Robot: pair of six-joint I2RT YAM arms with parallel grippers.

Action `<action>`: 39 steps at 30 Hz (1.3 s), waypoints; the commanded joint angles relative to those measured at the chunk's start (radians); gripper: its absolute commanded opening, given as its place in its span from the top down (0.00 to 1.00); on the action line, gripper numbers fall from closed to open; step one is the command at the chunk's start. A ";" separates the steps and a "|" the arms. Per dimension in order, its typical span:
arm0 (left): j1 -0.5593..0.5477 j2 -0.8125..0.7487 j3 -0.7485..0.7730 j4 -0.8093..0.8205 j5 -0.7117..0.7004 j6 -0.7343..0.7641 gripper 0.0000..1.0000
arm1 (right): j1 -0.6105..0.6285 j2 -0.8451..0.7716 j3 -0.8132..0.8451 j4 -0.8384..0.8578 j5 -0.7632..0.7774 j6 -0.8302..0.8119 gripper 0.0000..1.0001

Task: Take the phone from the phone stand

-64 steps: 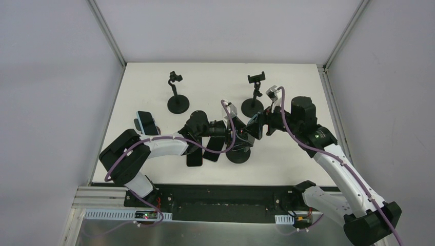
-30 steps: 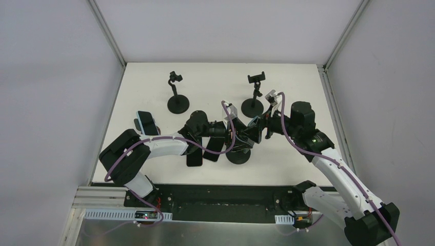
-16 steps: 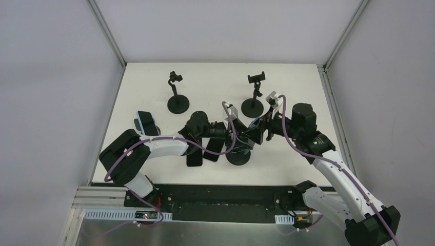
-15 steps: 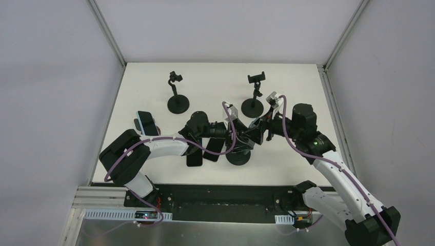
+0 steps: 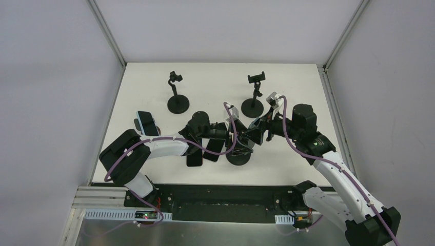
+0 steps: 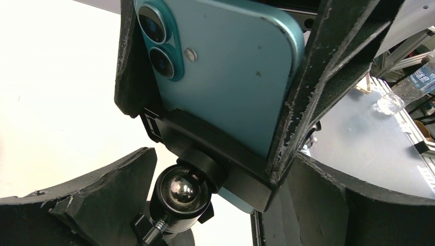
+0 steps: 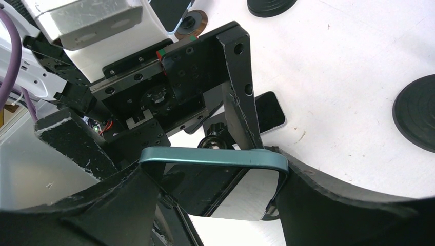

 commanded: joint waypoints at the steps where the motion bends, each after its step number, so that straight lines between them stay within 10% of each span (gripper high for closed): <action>1: -0.011 -0.025 0.033 0.037 -0.003 -0.022 0.01 | 0.012 0.003 0.005 0.002 -0.013 0.025 1.00; 14: -0.012 -0.017 0.064 0.046 -0.011 -0.040 0.06 | 0.015 0.006 0.006 -0.003 0.001 0.033 1.00; 23: -0.012 0.003 0.063 0.049 0.009 -0.056 0.42 | 0.015 0.009 0.008 -0.021 -0.003 0.025 0.87; 30: -0.001 0.034 0.098 0.049 -0.001 -0.138 1.00 | 0.015 0.015 0.012 -0.011 0.015 0.064 0.89; 39: 0.002 -0.051 0.000 0.048 -0.132 -0.049 1.00 | 0.015 0.022 0.040 -0.052 0.139 0.130 1.00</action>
